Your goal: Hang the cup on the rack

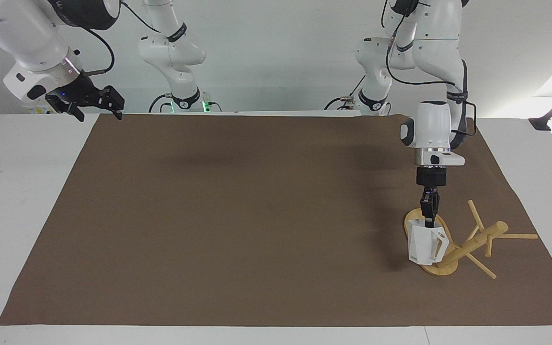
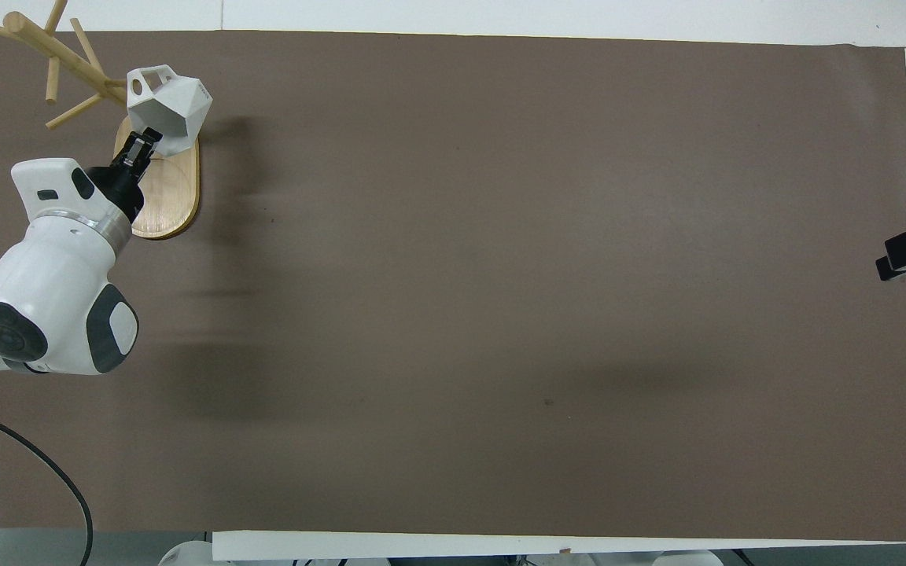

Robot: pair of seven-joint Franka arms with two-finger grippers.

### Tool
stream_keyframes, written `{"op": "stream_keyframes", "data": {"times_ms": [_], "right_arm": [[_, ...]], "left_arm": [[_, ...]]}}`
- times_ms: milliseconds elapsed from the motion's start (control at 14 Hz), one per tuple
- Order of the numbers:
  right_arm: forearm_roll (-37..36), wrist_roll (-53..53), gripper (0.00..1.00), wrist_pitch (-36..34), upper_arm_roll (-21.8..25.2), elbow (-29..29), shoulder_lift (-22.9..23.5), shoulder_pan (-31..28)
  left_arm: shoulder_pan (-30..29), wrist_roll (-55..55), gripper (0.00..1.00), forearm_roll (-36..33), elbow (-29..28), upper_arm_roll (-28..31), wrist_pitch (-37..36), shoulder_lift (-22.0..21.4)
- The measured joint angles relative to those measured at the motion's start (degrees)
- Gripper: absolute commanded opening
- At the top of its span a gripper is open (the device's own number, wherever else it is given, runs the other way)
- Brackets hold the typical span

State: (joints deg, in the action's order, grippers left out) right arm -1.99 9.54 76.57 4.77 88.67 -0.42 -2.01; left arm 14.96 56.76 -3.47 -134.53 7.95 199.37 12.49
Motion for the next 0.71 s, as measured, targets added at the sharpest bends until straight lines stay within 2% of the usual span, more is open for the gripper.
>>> {"op": "stream_keyframes", "data": {"times_ms": [429,500,571,643,714], "right_arm": [[-0.08,-0.21,1.0,0.67,0.97,0.23,-0.01,-1.61],[-0.08,-0.34,1.0,0.67,1.15,0.36,-0.01,-1.6],[-0.08,-0.35,1.0,0.67,1.2,0.51,-0.01,-1.59],[-0.08,-0.35,1.0,0.67,1.2,0.64,-0.01,-1.57],[-0.08,-0.35,1.0,0.67,1.2,0.82,0.0,-1.53]], "left_arm": [[-3.0,0.01,0.0,-0.01,0.63,-0.08,-0.32,1.29],[-3.28,0.06,0.04,-0.11,0.84,-0.35,-0.82,1.3],[-3.33,0.12,0.34,-0.11,1.23,-0.43,-1.9,1.3],[-3.33,0.16,0.71,-0.1,1.64,-0.47,-3.0,1.29],[-3.34,0.22,0.99,-0.1,1.96,-0.45,-4.39,1.3]]}}
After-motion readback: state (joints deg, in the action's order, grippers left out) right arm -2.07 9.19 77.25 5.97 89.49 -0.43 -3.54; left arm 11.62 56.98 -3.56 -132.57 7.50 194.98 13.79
